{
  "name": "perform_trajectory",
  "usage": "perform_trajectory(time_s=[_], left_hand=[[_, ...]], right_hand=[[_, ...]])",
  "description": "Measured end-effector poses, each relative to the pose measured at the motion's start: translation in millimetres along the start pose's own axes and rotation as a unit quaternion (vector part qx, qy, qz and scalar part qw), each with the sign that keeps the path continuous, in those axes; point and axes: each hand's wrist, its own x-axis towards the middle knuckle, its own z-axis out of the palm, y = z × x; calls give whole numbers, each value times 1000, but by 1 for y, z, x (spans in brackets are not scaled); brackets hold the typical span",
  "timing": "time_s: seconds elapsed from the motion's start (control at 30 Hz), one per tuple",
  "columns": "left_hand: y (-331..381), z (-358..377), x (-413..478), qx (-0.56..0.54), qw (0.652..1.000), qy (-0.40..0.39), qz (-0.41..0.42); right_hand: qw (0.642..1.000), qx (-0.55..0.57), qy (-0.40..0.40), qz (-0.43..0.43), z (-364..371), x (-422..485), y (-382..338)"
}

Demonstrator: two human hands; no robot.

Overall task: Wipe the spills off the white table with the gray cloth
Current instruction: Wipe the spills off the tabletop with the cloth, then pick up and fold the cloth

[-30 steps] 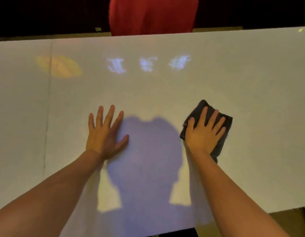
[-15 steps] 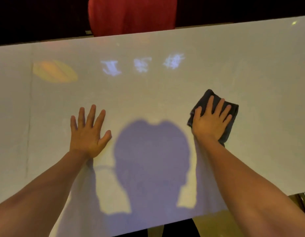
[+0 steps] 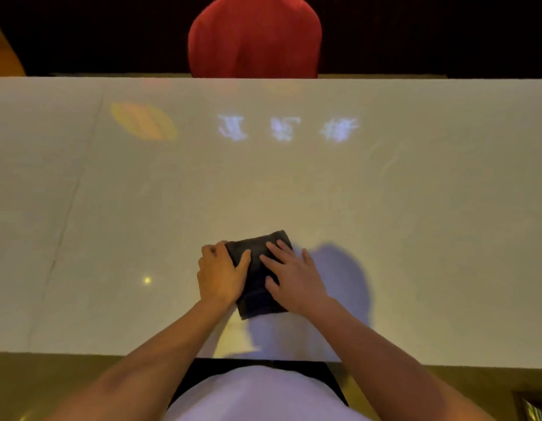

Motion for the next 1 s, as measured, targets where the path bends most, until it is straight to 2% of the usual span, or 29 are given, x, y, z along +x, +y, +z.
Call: perform_trajectory(time_s=[0.1, 0.2, 0.27, 0.3, 0.33, 0.4, 0.43, 0.47, 0.53, 0.63, 0.7, 0.73, 0.8, 0.87, 1.0], left_hand=[[6, 2, -7, -62, 993, -15, -102], [15, -2, -3, -116, 979, -68, -153], [21, -6, 1, -187, 965, -95, -158], [26, -11, 1, -244, 951, -110, -156], [29, -17, 1, -310, 929, -131, -154], [35, -35, -1, -437, 860, -209, -160], [35, -45, -1, -483, 825, -246, -162], [36, -57, 2, -526, 790, -273, -155], [35, -82, 8, -597, 728, -314, -121], [40, -118, 23, -668, 660, -337, -68], [46, -141, 41, -700, 629, -337, -33], [49, -151, 50, -703, 627, -334, -20], [57, -171, 72, -695, 641, -325, 0], [62, -188, 96, -693, 645, -322, 8], [64, -214, 154, -711, 629, -313, -2]], right_hand=[[997, 28, 40, 56, -3, -14, 1], [967, 162, 128, 148, -1, -17, -2], [925, 288, 140, 204, -9, -8, 0], [901, 343, 121, 237, -16, -1, 2], [872, 400, 97, 264, -22, 8, 6], [787, 536, 55, 302, -38, 18, 15], [751, 586, 24, 303, -48, 18, 19], [736, 608, -9, 299, -59, 18, 21], [725, 628, -62, 275, -81, 22, 20], [686, 692, -98, 203, -114, 33, 1], [623, 757, -124, 153, -135, 50, -17], [592, 784, -137, 130, -143, 59, -26], [557, 812, -142, 100, -162, 82, -44], [563, 810, -143, 76, -182, 105, -62], [596, 785, -153, 74, -210, 162, -87]])
